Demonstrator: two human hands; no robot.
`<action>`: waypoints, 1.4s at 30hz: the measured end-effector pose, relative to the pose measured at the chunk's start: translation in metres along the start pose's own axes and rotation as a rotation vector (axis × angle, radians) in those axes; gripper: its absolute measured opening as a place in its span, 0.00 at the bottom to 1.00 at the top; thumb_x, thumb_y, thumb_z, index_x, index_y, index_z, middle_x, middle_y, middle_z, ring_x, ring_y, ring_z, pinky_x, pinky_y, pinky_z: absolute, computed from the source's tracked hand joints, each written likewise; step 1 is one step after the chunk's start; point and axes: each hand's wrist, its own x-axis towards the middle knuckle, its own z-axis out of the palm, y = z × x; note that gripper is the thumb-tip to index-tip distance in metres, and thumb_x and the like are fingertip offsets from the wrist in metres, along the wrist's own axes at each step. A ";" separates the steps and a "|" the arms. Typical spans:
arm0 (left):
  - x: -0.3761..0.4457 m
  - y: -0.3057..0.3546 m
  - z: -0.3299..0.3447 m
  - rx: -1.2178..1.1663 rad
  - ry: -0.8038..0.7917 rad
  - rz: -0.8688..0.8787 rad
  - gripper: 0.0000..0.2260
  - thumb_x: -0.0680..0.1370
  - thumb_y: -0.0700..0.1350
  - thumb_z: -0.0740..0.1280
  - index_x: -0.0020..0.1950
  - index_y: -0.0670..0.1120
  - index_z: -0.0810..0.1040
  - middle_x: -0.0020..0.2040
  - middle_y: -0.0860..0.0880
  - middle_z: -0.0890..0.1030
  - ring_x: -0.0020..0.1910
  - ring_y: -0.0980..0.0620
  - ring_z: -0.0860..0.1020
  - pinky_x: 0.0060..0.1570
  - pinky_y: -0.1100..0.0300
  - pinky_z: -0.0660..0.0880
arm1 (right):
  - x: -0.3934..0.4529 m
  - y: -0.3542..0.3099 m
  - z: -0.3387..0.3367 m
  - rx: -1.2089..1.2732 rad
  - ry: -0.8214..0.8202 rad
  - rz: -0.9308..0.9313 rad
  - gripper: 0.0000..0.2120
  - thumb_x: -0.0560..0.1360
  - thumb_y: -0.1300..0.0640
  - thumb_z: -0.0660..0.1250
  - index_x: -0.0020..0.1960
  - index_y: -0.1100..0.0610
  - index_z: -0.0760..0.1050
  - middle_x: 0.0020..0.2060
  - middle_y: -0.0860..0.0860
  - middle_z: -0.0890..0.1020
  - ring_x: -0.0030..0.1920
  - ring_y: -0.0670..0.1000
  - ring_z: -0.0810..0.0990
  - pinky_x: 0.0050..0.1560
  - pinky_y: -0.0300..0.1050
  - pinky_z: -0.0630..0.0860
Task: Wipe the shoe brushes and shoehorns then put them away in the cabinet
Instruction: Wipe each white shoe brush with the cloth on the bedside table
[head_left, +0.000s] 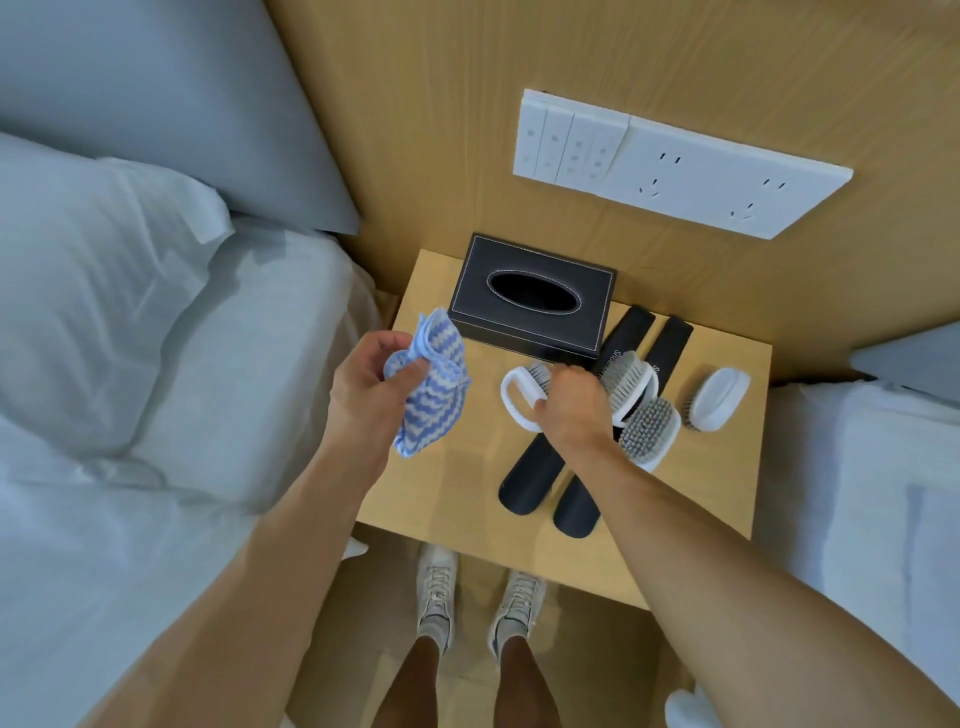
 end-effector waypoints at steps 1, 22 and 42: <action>0.000 0.000 -0.002 0.002 0.003 0.001 0.05 0.78 0.41 0.68 0.54 0.46 0.76 0.52 0.43 0.82 0.50 0.45 0.83 0.44 0.52 0.80 | 0.000 -0.001 -0.004 0.086 -0.040 0.057 0.12 0.75 0.58 0.70 0.56 0.62 0.78 0.52 0.57 0.82 0.53 0.57 0.81 0.45 0.45 0.73; -0.084 0.192 0.055 0.223 -0.263 0.496 0.04 0.75 0.44 0.70 0.41 0.51 0.79 0.42 0.59 0.80 0.42 0.63 0.78 0.40 0.72 0.72 | -0.134 -0.013 -0.237 1.491 -0.360 -0.149 0.18 0.78 0.64 0.67 0.66 0.52 0.78 0.59 0.62 0.82 0.58 0.63 0.83 0.56 0.66 0.80; -0.123 0.254 0.066 0.608 -0.214 0.801 0.04 0.71 0.40 0.75 0.43 0.47 0.82 0.45 0.50 0.78 0.42 0.57 0.75 0.41 0.75 0.67 | -0.166 -0.009 -0.286 1.628 -0.208 -0.076 0.20 0.78 0.71 0.64 0.65 0.53 0.76 0.55 0.65 0.83 0.47 0.62 0.86 0.41 0.55 0.84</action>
